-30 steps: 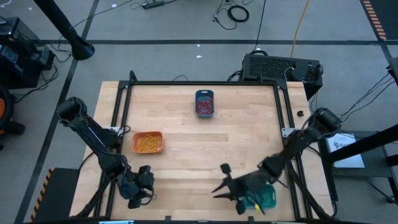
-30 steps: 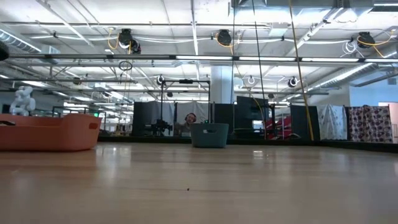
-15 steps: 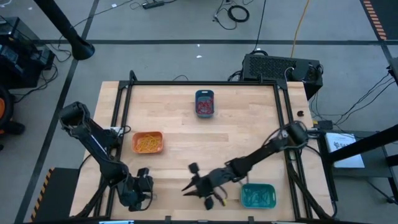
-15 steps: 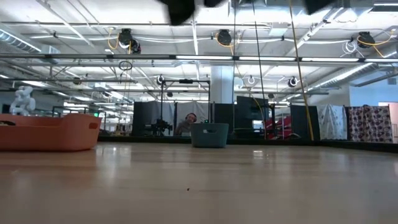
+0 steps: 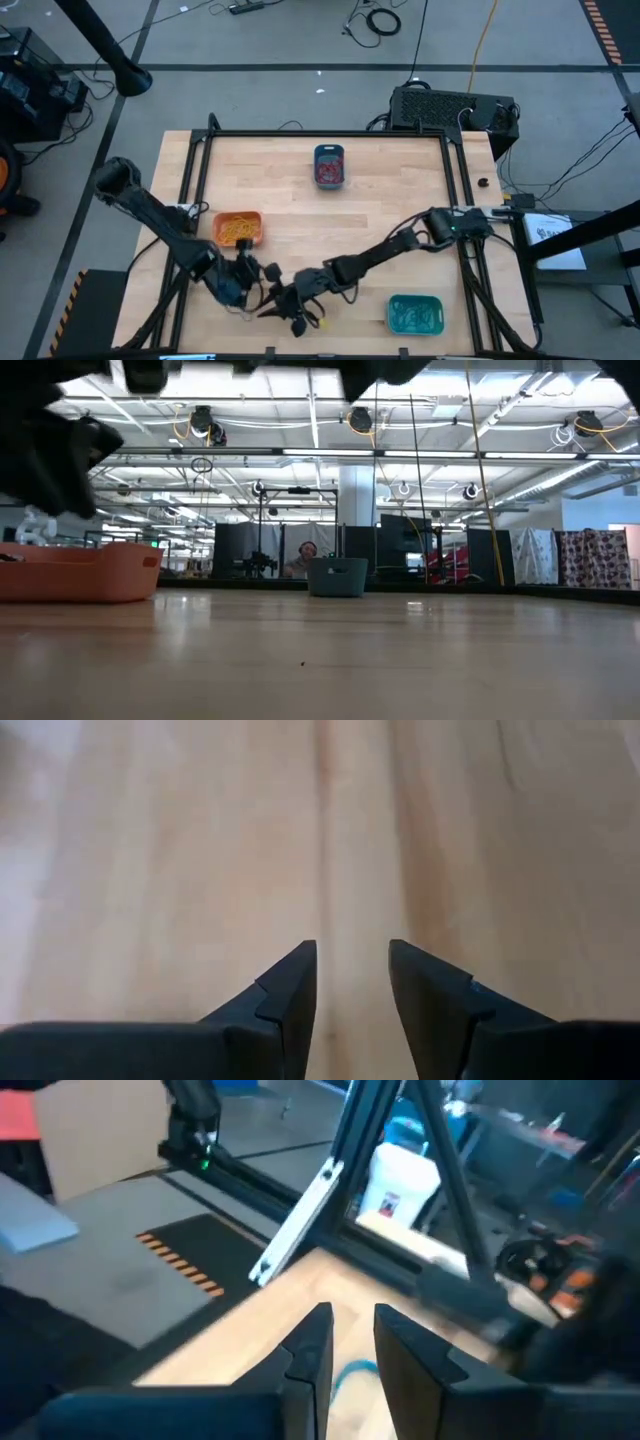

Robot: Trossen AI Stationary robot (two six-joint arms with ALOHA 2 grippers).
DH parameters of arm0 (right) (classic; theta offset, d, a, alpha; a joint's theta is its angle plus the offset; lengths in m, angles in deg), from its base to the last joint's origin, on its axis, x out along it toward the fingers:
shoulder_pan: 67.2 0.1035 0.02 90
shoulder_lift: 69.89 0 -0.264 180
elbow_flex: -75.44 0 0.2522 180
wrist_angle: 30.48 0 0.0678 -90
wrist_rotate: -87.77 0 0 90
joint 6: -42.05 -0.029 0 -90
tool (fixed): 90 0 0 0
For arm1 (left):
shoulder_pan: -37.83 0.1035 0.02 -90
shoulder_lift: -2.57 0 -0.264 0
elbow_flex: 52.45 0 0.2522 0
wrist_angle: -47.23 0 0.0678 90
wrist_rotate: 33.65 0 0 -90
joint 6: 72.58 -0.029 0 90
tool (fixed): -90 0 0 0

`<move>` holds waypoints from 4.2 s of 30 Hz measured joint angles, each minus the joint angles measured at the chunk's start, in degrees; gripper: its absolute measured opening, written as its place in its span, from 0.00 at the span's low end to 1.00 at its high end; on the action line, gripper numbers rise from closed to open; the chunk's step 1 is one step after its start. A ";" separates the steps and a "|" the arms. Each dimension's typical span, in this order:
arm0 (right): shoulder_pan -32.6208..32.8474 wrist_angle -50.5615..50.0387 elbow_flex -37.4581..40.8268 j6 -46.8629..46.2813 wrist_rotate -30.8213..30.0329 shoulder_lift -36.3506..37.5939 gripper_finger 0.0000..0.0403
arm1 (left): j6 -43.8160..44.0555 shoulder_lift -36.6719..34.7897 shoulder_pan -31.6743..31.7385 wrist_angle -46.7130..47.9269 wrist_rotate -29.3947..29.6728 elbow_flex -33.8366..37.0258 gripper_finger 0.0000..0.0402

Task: Sort rubber bands into baskets
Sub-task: Put the blue rubber band into the light blue bin

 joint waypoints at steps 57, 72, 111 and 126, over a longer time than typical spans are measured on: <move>-4.35 -14.64 -30.23 -13.39 12.10 -27.15 0.39 | 13.82 -16.28 0.60 32.14 1.84 0.02 0.33; -5.82 -33.81 -30.11 -8.32 11.43 -21.09 0.01 | 13.82 -16.31 0.60 30.42 1.88 0.04 0.33; 39.44 -116.44 -17.63 -75.51 -31.26 34.51 0.00 | 13.38 -16.28 0.58 21.25 7.65 0.11 0.33; 42.81 -104.89 9.36 -86.64 -29.51 34.69 0.00 | 13.75 -16.28 0.58 16.14 7.43 0.11 0.33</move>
